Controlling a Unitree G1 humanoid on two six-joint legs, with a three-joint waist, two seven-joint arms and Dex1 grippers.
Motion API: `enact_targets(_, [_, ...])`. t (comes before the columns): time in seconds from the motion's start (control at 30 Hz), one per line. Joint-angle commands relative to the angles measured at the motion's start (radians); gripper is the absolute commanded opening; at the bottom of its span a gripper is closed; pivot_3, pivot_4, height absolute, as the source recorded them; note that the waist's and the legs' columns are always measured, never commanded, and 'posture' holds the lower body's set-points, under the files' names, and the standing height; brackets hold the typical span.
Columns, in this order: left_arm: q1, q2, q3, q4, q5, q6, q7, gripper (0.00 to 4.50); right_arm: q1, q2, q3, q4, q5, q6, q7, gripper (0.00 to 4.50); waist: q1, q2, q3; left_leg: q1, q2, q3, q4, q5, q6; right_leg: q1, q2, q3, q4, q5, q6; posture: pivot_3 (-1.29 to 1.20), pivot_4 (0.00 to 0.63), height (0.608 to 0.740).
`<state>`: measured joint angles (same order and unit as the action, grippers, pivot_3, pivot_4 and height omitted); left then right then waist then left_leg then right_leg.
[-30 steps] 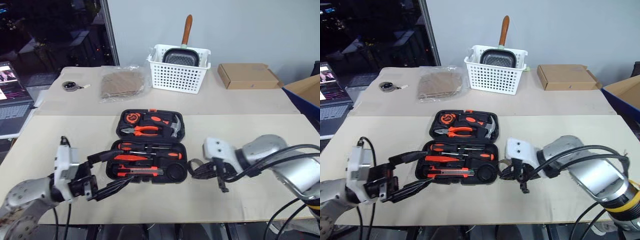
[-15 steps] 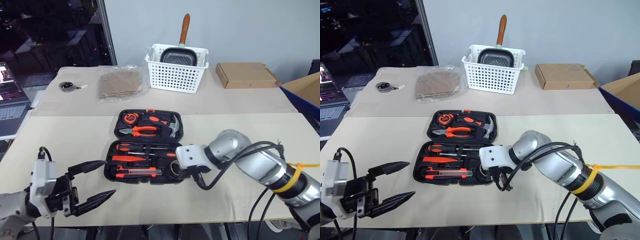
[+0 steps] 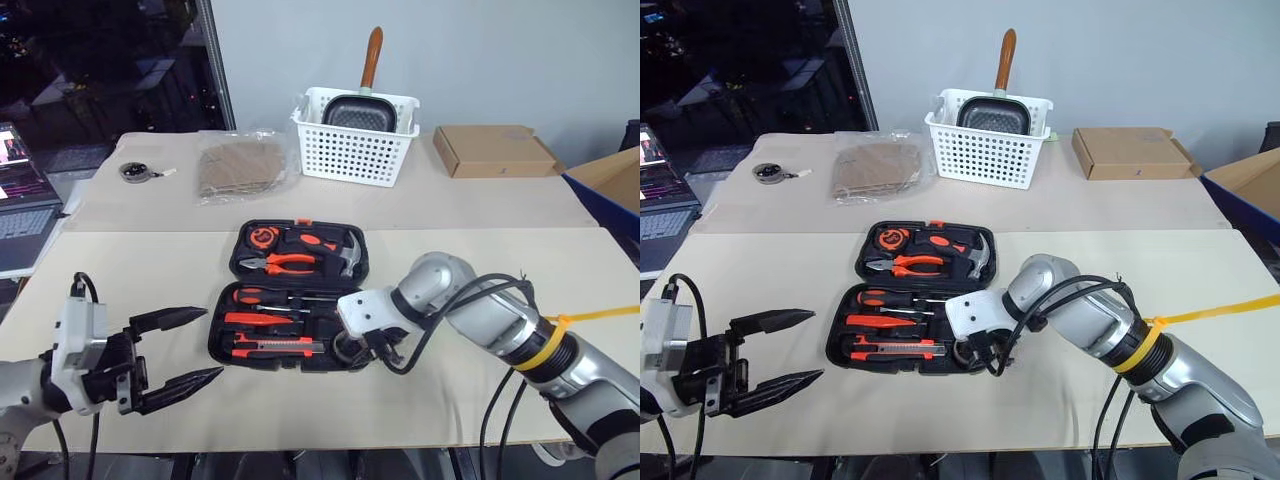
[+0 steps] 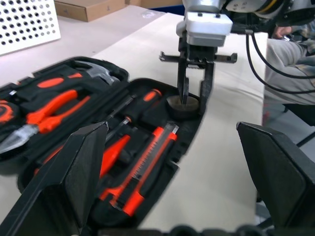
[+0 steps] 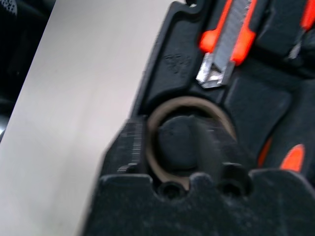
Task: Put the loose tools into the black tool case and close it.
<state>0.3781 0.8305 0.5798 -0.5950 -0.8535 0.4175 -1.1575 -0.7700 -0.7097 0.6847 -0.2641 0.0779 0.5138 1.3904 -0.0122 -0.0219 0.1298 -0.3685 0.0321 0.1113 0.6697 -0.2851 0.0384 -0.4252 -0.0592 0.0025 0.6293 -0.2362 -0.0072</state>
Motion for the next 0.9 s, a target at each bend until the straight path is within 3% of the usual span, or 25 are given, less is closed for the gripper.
enact_targets(0.03, [-0.031, 0.003, -0.015, -0.004, -0.015, 0.013, 0.029, 4.50, 0.009, -0.002, -0.120, -0.056, 0.107, 0.037, 0.026, 2.08, 0.000, 0.000, 0.000, 0.000, 0.000, 0.000, 0.000, 0.000, 0.000, 0.000, 0.000, 0.000, 0.000, 0.000, 0.000, 0.00, 0.150, 0.740])
enact_targets(0.13, [-0.062, -0.005, -0.044, 0.000, -0.006, 0.026, 0.068, 4.50, 0.041, -0.012, -0.197, -0.104, 0.179, 0.074, 0.011, 2.08, 0.001, 0.000, 0.000, 0.000, 0.000, -0.001, 0.000, 0.000, 0.000, 0.000, -0.001, 0.000, 0.000, 0.000, 0.000, 0.00, 0.150, 0.740])
enact_targets(0.23, [-0.111, -0.043, -0.079, 0.000, 0.006, 0.078, 0.222, 4.50, 0.074, 0.010, -0.287, -0.138, 0.250, 0.168, -0.061, 2.08, 0.001, 0.000, 0.000, 0.001, 0.000, -0.001, 0.000, 0.000, 0.000, 0.001, -0.002, 0.000, 0.000, 0.000, 0.000, 0.00, 0.150, 0.740])
enact_targets(0.33, [-0.226, -0.070, -0.147, -0.013, 0.013, 0.249, 0.513, 4.50, 0.066, 0.085, -0.412, -0.068, 0.276, 0.329, -0.248, 2.08, 0.001, 0.000, 0.000, 0.001, 0.001, -0.002, 0.000, 0.000, -0.001, 0.001, -0.003, 0.000, 0.001, 0.002, -0.001, 0.00, 0.150, 0.740])
enact_targets(0.43, [-0.380, -0.101, -0.173, 0.019, -0.045, 0.484, 0.806, 4.50, 0.058, 0.152, -0.499, 0.031, 0.255, 0.408, -0.411, 2.87, 0.001, -0.001, 0.000, 0.001, 0.002, -0.004, 0.000, 0.005, -0.006, 0.002, -0.002, 0.001, 0.002, 0.007, -0.004, 0.00, 0.150, 0.740])
enact_targets(0.57, [-0.653, -0.131, -0.179, 0.227, -0.151, 0.713, 0.964, 4.50, -0.010, 0.216, -0.546, 0.184, 0.186, 0.475, -0.616, 4.23, 0.002, -0.001, 0.000, 0.001, 0.001, -0.005, 0.000, 0.009, -0.007, 0.002, 0.003, -0.001, 0.003, 0.008, -0.005, 0.00, 0.150, 0.740])
enact_targets(0.6, [-0.706, -0.125, -0.192, 0.289, -0.132, 0.745, 0.971, 4.50, -0.045, 0.239, -0.555, 0.243, 0.176, 0.493, -0.653, 4.46, 0.000, -0.001, 0.001, 0.000, 0.000, -0.005, 0.000, 0.010, -0.008, 0.001, 0.004, -0.001, 0.004, 0.008, -0.005, 0.00, 0.150, 0.740])
enact_targets(0.9, [-1.081, -0.073, -0.380, 0.809, 0.082, 0.791, 0.842, 4.50, -0.264, 0.345, -0.479, 0.689, 0.121, 0.531, -0.696, 4.46, -0.015, -0.001, 0.001, -0.003, 0.000, -0.005, -0.005, 0.016, -0.017, -0.003, 0.009, -0.001, 0.003, 0.008, -0.006, 0.00, 0.150, 0.740])
